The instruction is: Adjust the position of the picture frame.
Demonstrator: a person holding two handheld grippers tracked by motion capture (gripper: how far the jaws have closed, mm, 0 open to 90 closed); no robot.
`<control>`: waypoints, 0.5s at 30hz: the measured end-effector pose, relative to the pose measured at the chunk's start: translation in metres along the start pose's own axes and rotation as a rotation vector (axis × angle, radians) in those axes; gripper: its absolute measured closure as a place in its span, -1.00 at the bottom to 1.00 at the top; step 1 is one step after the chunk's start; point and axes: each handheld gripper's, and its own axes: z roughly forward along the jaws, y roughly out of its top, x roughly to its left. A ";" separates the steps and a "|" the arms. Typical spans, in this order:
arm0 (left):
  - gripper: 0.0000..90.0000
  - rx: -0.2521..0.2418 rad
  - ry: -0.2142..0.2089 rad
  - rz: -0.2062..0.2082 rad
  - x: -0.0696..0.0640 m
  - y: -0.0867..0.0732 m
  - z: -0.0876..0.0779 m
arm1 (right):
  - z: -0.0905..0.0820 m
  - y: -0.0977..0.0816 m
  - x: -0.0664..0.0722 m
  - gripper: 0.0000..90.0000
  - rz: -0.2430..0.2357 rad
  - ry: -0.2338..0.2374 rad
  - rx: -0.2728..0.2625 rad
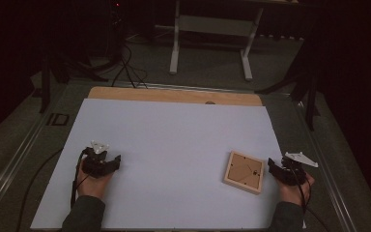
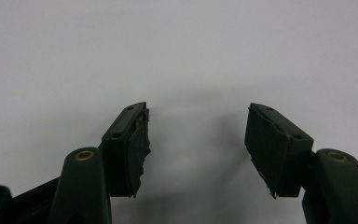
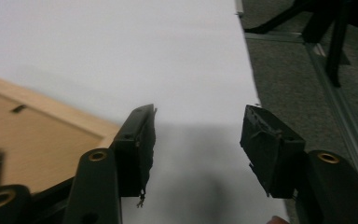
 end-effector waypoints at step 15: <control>-0.11 -0.075 0.030 0.016 0.000 0.003 -0.013 | -0.006 -0.002 0.014 0.24 -0.027 0.038 -0.003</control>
